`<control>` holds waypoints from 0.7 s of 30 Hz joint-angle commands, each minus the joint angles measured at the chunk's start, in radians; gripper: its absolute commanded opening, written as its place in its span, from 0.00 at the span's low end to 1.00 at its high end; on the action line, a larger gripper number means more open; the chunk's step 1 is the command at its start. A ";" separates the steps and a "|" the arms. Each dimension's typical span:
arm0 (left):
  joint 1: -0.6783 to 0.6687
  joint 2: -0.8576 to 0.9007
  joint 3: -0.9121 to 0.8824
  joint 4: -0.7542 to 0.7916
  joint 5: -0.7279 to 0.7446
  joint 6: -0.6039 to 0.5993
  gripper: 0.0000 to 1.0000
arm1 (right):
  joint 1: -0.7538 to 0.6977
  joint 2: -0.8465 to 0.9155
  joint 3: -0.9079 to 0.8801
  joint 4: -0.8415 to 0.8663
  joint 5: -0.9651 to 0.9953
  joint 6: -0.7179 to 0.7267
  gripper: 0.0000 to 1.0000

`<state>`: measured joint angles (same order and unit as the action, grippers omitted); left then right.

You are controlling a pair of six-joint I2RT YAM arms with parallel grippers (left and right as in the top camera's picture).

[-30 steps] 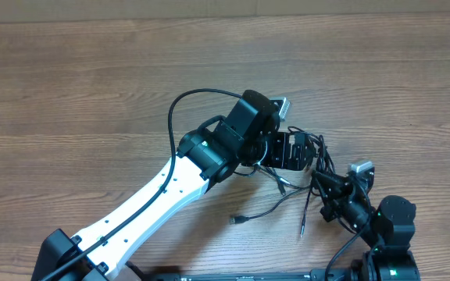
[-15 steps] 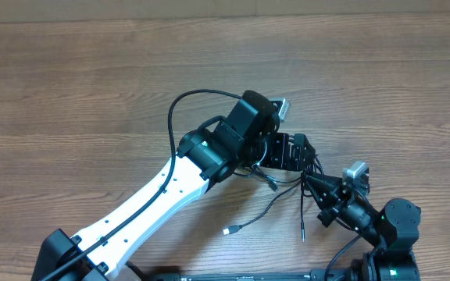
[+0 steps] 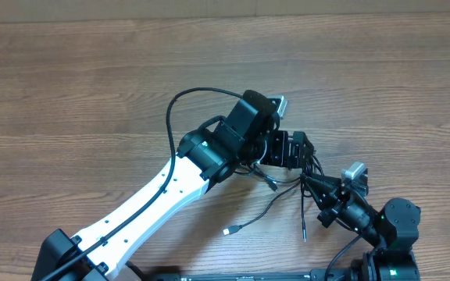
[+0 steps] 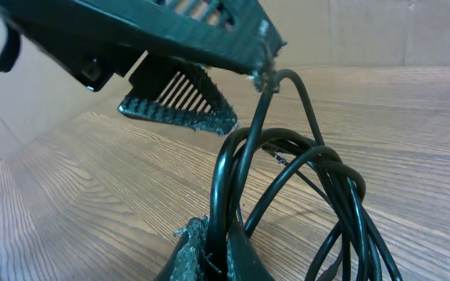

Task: Untangle cables

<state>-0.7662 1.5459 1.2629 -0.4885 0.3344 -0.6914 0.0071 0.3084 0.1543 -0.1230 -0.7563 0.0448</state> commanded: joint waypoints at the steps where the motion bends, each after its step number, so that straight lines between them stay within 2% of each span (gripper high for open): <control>1: -0.005 -0.030 0.017 -0.010 -0.124 0.011 0.99 | -0.002 -0.004 -0.004 0.006 -0.016 -0.017 0.04; 9: -0.007 -0.030 0.017 -0.033 -0.064 0.011 0.99 | -0.002 -0.004 -0.004 0.006 -0.016 -0.017 0.04; 10: -0.007 -0.030 0.017 -0.029 -0.052 0.011 0.95 | -0.002 -0.004 -0.004 0.006 -0.015 -0.017 0.04; 12: -0.008 -0.030 0.017 -0.027 -0.015 0.011 0.73 | -0.002 -0.004 -0.004 0.006 -0.011 -0.017 0.04; 13: -0.008 -0.030 0.017 -0.027 0.009 0.011 0.68 | -0.002 -0.004 -0.004 0.006 -0.007 -0.017 0.04; 16: -0.008 -0.030 0.017 -0.026 0.090 0.011 0.69 | -0.002 -0.004 -0.004 0.006 -0.005 -0.020 0.04; 21: -0.009 -0.030 0.017 -0.008 0.227 0.011 0.77 | -0.002 -0.004 -0.004 0.006 -0.005 -0.020 0.04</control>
<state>-0.7662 1.5444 1.2633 -0.5064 0.4320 -0.6876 0.0071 0.3088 0.1543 -0.1242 -0.7586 0.0334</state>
